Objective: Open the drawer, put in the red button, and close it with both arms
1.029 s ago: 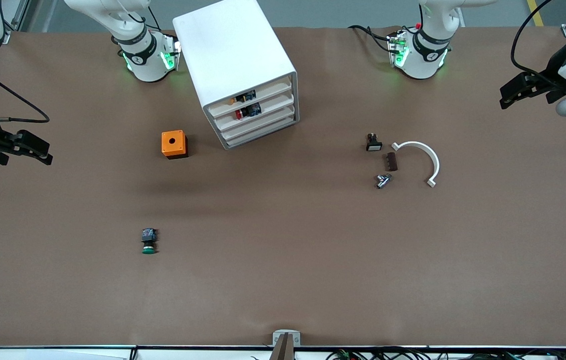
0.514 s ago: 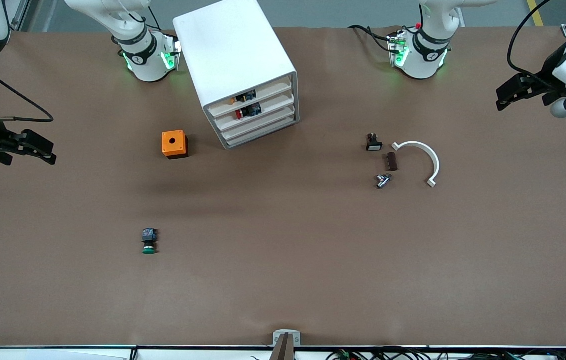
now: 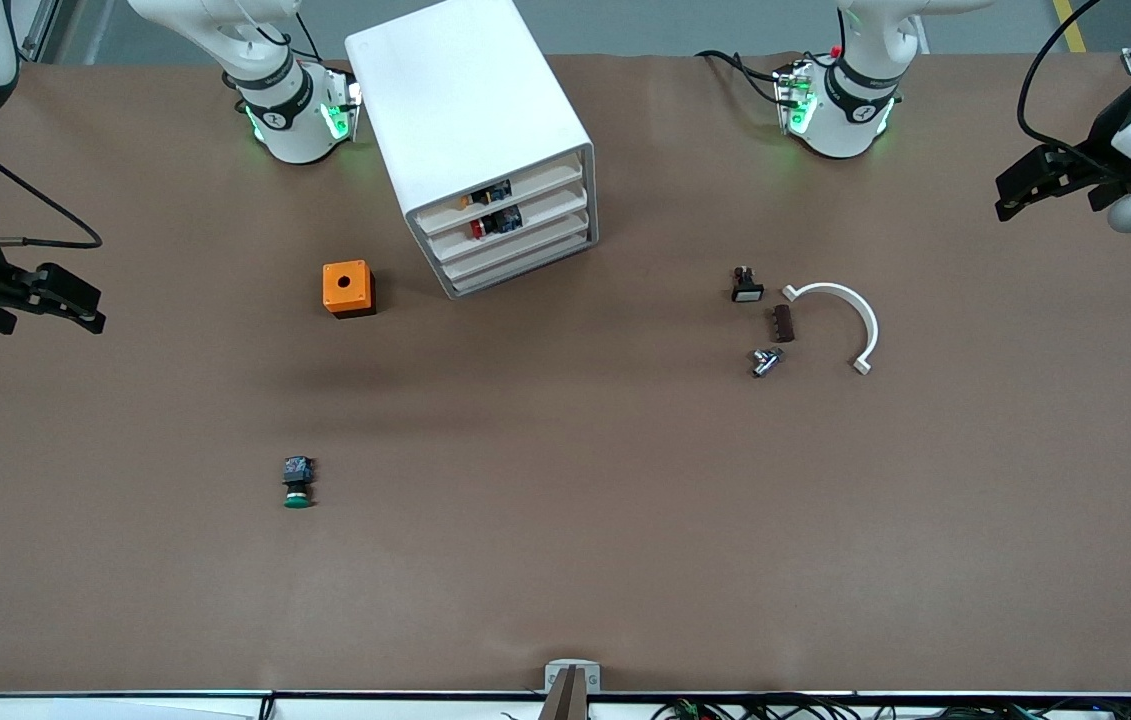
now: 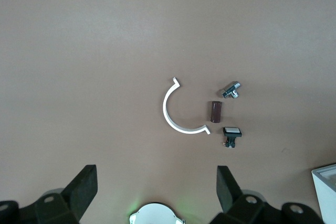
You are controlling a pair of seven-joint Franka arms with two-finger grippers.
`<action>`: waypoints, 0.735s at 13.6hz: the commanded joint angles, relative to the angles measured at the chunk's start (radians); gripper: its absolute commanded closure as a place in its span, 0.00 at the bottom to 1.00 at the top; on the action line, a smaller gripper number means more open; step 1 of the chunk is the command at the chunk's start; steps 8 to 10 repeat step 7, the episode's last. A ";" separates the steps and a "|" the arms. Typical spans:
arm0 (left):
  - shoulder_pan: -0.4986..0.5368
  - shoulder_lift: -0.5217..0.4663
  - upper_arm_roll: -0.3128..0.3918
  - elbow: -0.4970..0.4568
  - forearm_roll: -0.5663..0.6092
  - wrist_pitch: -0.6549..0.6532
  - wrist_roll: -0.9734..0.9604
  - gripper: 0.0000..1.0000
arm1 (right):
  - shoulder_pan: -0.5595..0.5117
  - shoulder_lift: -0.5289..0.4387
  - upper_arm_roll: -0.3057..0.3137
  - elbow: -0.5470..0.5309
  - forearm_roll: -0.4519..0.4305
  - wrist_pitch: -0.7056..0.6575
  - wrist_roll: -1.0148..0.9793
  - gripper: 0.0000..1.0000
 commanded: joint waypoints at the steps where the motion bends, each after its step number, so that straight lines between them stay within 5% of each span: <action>1: -0.002 0.005 0.002 0.018 -0.016 -0.004 0.020 0.00 | -0.005 -0.013 -0.001 -0.013 -0.019 -0.001 0.003 0.00; 10: -0.002 0.006 0.000 0.016 -0.016 -0.012 0.020 0.00 | -0.019 -0.013 -0.001 -0.019 -0.013 -0.008 0.001 0.00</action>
